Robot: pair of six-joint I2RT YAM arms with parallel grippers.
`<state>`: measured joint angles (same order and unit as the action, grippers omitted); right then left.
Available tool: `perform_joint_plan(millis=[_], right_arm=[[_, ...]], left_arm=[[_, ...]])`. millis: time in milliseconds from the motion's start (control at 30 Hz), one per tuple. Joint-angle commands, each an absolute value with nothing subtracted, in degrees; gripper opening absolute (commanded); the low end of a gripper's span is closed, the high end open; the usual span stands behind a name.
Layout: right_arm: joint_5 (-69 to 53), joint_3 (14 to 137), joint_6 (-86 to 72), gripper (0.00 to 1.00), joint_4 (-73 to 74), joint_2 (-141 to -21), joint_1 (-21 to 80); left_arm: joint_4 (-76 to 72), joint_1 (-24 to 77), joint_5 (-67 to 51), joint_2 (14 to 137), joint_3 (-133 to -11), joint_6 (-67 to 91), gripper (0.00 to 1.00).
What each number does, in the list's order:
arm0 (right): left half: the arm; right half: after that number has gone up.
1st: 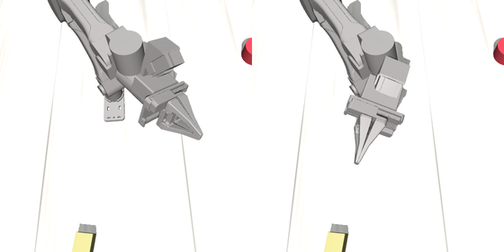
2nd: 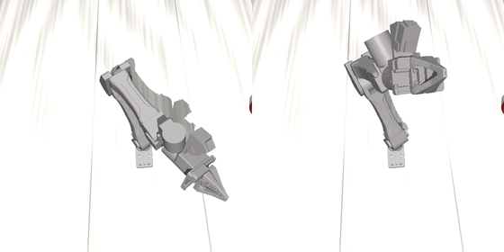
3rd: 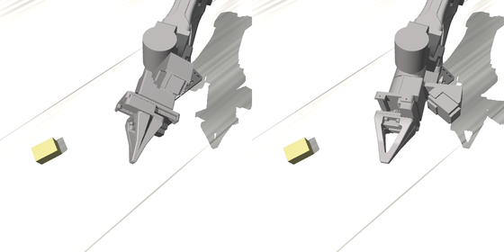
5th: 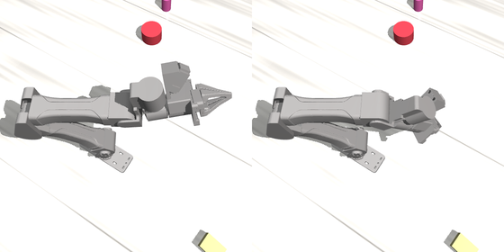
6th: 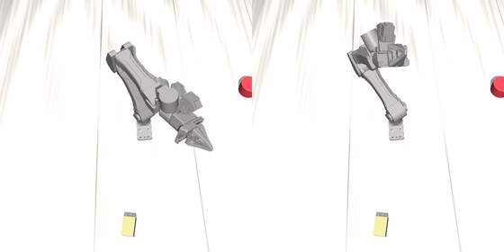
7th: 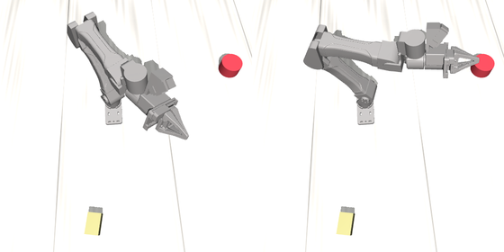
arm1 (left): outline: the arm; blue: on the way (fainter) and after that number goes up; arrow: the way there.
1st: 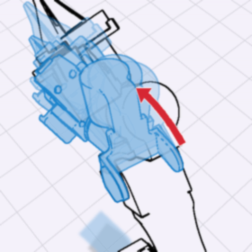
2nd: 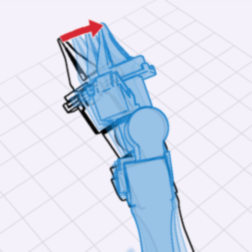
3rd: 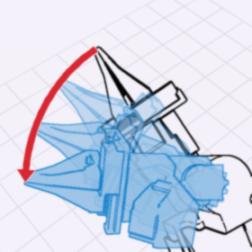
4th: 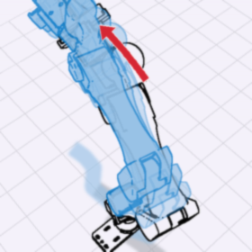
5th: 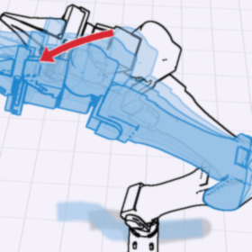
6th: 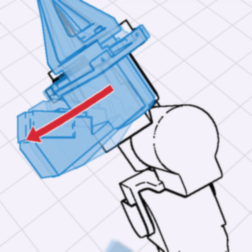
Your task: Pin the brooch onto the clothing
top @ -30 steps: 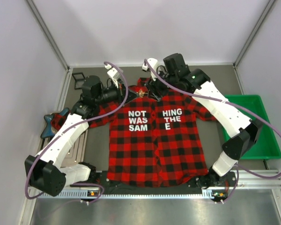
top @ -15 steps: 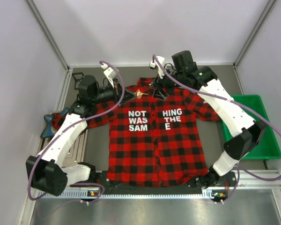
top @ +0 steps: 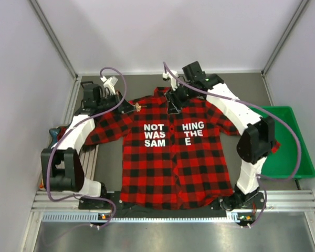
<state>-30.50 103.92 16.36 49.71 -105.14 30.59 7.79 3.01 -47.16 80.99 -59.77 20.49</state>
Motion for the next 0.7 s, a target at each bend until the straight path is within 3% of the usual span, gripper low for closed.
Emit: perform_joint_plan(millis=[0,67,200,667], right_arm=[[-30.3,107.3,12.3,0.54,45.4,-111.2,30.5],[-31.8,108.1,10.7,0.46,43.8,-113.5,30.5],[-32.7,108.3,12.8,0.38,40.4,-118.4,32.5],[-27.4,100.7,20.9,0.34,29.3,-126.3,45.3]], left_arm=[[8.4,0.4,-50.8,87.8,-60.8,19.7,0.0],[9.7,-1.6,-53.3,91.0,-61.8,19.8,0.0],[8.2,-2.3,-53.5,96.9,-62.1,21.4,0.0],[6.5,-5.4,-52.6,102.7,-62.8,23.0,0.0]])
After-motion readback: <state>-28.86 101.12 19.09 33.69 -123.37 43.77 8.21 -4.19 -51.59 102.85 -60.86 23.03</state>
